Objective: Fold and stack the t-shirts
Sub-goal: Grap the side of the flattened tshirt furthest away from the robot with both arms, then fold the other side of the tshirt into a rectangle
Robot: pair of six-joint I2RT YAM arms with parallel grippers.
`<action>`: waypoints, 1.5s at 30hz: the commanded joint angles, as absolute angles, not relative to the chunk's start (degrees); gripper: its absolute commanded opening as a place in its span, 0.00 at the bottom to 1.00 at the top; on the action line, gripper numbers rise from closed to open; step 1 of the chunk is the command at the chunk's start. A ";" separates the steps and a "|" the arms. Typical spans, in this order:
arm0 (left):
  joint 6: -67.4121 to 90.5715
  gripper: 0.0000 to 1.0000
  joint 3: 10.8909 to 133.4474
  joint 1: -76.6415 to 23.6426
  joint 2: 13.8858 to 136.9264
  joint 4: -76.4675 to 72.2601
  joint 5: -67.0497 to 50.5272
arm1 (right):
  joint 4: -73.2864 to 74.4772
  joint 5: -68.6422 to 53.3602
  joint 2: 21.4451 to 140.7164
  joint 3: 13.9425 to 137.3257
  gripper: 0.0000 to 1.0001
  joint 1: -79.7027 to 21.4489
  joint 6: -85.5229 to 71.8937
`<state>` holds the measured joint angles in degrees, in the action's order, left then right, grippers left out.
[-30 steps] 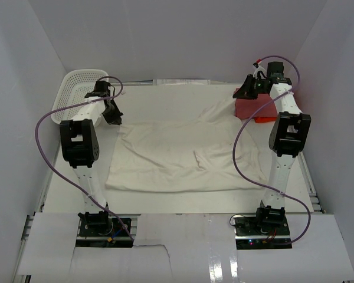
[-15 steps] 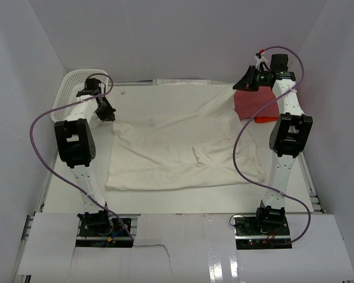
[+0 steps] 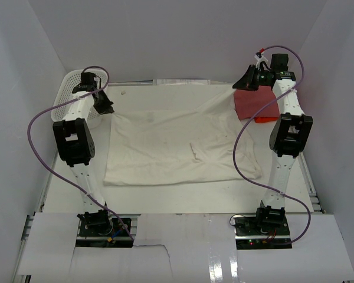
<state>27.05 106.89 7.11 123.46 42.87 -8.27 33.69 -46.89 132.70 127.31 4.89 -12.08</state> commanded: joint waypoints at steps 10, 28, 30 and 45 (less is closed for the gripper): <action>26.89 0.00 104.51 7.47 121.03 42.63 -8.53 | 30.94 -48.43 128.06 123.05 0.08 5.62 -11.51; 25.31 0.00 94.49 7.47 112.24 35.33 -12.30 | 32.52 -47.99 119.28 113.12 0.08 5.54 -8.27; 25.31 0.00 94.48 7.47 111.97 35.07 -12.48 | 32.43 -47.99 118.39 110.84 0.08 5.54 -7.82; 25.66 0.00 86.84 7.82 104.77 33.13 -11.25 | 31.29 -46.23 110.57 100.11 0.08 5.54 -6.33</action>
<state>25.93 88.07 7.18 109.97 34.20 -11.62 32.86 -46.22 114.54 100.84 5.04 -7.27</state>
